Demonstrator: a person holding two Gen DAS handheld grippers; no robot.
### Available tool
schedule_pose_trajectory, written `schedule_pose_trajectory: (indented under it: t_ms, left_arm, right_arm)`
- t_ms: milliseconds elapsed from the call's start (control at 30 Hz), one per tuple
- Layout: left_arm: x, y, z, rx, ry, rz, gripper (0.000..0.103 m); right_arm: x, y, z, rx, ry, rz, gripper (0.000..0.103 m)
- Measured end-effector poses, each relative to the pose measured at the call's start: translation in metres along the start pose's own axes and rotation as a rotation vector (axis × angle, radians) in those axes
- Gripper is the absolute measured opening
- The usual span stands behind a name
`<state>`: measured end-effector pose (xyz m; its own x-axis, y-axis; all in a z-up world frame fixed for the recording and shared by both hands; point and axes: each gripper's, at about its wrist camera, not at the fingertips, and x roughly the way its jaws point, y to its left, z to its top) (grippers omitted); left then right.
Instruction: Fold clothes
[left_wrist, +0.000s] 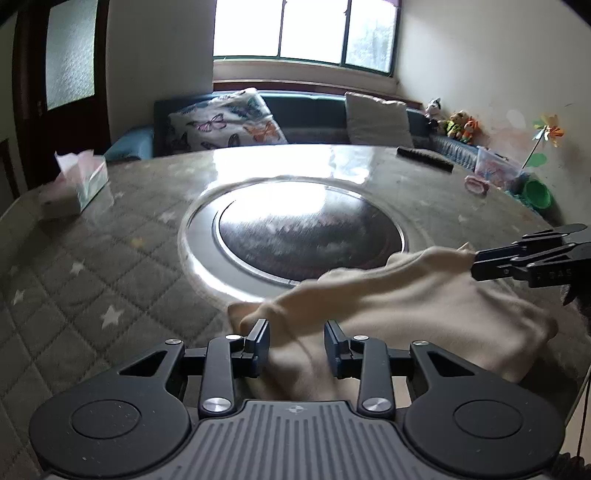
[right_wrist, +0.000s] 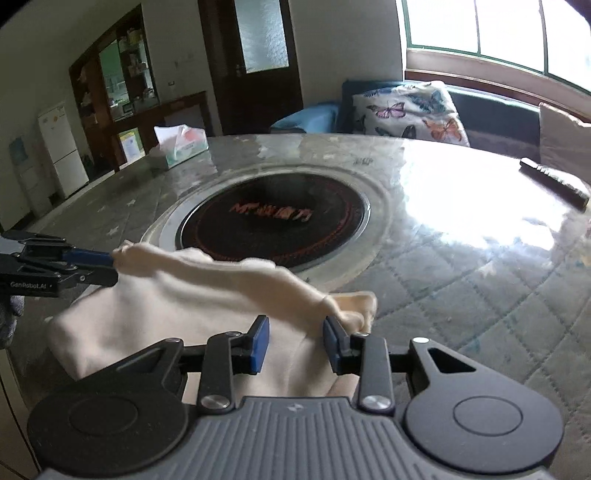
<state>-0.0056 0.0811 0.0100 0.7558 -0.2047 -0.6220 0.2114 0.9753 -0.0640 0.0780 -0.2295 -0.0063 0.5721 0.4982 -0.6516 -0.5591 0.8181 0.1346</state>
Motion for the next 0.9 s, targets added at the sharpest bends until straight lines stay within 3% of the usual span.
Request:
schedule_pose_trajectory:
  t_ms: [233,533,633,900]
  left_arm:
    - [0.020,0.007,0.005,-0.012,0.030,0.024,0.034]
    - [0.010,0.012,0.006,-0.037,0.005,0.048,0.038]
    - [0.003,0.015,0.002,-0.042,-0.001,0.054,0.048]
    - [-0.005,0.028,-0.001,-0.082,0.013,0.090,0.049]
  right_arm:
    - [0.015,0.000,0.005,0.006,0.021,-0.012,0.032]
    - [0.014,0.024,0.022,-0.050,0.004,0.000,0.033]
    - [0.020,0.044,0.025,-0.078,0.018,0.046,0.033]
    - [0.015,0.114,0.019,-0.274,0.007,0.176,0.043]
